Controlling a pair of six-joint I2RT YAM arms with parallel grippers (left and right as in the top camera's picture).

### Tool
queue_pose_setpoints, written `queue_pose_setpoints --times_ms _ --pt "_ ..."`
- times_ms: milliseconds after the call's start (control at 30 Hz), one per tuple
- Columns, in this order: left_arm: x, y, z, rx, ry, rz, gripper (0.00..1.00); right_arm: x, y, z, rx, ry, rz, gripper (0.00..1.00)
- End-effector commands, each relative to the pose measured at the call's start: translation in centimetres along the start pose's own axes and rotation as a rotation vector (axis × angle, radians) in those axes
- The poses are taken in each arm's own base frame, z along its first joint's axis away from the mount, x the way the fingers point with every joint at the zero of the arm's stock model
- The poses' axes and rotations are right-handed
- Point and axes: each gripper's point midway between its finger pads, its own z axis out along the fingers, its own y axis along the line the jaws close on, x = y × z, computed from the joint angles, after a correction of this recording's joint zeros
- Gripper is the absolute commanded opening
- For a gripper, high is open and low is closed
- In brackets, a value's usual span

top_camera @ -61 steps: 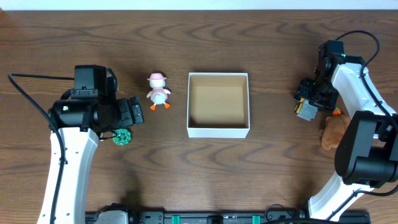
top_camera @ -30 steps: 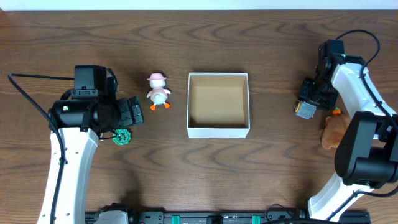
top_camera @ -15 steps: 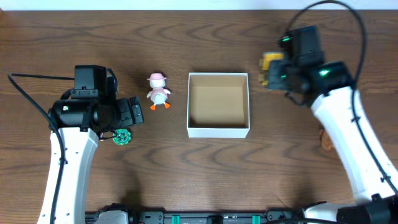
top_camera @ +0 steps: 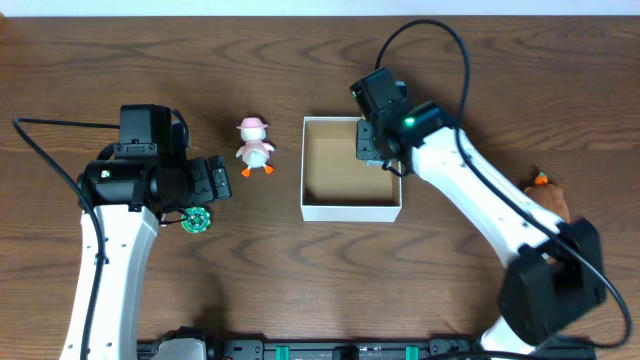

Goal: Pack container
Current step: 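Carry the truck into the white box and release it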

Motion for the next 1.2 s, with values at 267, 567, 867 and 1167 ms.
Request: queue_pose_setpoints --times_ms 267,567,867,1167 --pt "-0.5 0.0 -0.4 0.001 -0.016 -0.006 0.98 -0.4 0.1 0.8 0.022 -0.016 0.012 0.23" --pt "-0.5 0.0 -0.4 0.0 -0.016 -0.006 0.98 1.3 -0.4 0.8 0.037 0.054 -0.002 0.2" --pt "-0.5 0.0 -0.4 0.0 -0.016 -0.006 0.98 1.7 -0.8 0.7 0.054 0.071 -0.003 0.35" --pt "-0.5 0.0 -0.4 0.0 -0.016 -0.006 0.98 1.3 -0.6 0.7 0.041 0.056 -0.05 0.61"
